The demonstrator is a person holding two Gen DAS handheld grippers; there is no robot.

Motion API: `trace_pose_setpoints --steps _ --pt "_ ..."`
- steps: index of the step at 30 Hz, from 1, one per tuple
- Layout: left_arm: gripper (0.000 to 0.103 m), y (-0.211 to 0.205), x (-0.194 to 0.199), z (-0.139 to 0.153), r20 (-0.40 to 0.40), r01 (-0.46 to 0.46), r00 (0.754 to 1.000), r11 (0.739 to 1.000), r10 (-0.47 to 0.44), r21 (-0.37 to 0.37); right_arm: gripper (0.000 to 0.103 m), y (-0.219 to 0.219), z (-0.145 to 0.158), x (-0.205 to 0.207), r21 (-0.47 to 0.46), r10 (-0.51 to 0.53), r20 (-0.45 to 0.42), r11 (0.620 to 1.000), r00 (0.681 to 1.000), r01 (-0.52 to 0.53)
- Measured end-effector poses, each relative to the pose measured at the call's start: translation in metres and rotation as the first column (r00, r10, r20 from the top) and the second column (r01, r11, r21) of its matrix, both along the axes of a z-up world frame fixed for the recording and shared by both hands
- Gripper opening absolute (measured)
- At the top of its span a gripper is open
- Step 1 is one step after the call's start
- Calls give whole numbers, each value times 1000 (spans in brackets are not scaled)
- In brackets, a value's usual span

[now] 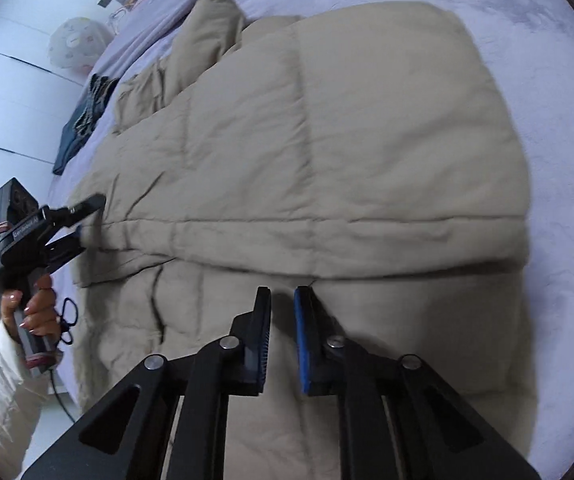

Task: Fold large clothes

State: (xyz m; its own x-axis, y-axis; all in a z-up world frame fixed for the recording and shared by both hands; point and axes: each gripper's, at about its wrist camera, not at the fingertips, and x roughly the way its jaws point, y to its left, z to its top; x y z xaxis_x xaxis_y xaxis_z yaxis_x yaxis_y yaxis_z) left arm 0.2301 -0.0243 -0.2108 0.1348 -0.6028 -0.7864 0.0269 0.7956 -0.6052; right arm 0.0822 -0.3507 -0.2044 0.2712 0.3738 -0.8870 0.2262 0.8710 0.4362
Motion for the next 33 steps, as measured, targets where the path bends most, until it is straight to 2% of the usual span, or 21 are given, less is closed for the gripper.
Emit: trace_pose_setpoints --steps 2,4,6,8,11,13,15,17,18,21,23,24,25,27,29,31,33 --pt "10 -4 -5 14 64 -6 998 999 4 33 10 -15 7 4 -110 -29 31 993 999 32" --pt "10 0 -14 34 130 -18 991 999 12 44 11 -31 17 9 -231 -61 65 970 996 74" --pt "10 10 -24 46 164 -30 986 998 19 62 8 -43 32 9 -297 -75 119 949 990 108" --pt "10 19 -33 46 169 -31 986 995 14 98 7 -46 44 8 -340 -68 164 933 984 121" --pt "10 28 -36 21 127 -39 992 980 14 197 7 -47 32 9 -358 -59 127 928 990 101" --pt "2 36 -34 3 99 -55 995 969 32 241 6 -57 11 4 -319 -100 87 940 991 122" --pt "2 42 -33 -5 84 -81 994 971 63 226 6 -65 -2 2 -267 -144 58 951 988 155" --pt "2 43 -34 1 94 -84 994 965 63 247 7 -66 0 2 -251 -150 55 955 987 159" --pt "2 42 -36 6 102 -80 993 958 53 275 11 -65 3 1 -244 -134 48 959 990 142" --pt "2 47 -44 25 146 -85 988 950 43 301 14 -59 18 -8 -225 -63 23 972 998 66" --pt "2 51 -46 40 168 -94 985 948 44 303 38 -59 31 -21 -166 -28 34 986 999 33" --pt "2 53 -46 45 173 -101 984 950 51 295 66 -61 39 -30 -131 -27 52 991 998 33" --pt "2 54 -45 50 175 -104 983 951 55 291 75 -62 46 -37 -111 -36 73 993 997 44" --pt "2 52 -44 55 178 -93 983 952 41 292 75 -73 65 -51 -83 -92 139 991 986 104" --pt "2 45 -41 55 182 -74 983 952 19 298 75 -92 72 -55 -32 -185 171 981 968 193" --pt "3 35 -37 53 169 -60 986 947 6 314 75 -116 65 -50 47 -292 158 956 943 288" --pt "3 26 -35 51 165 -56 986 952 6 301 75 -140 45 -40 138 -385 118 919 915 369"
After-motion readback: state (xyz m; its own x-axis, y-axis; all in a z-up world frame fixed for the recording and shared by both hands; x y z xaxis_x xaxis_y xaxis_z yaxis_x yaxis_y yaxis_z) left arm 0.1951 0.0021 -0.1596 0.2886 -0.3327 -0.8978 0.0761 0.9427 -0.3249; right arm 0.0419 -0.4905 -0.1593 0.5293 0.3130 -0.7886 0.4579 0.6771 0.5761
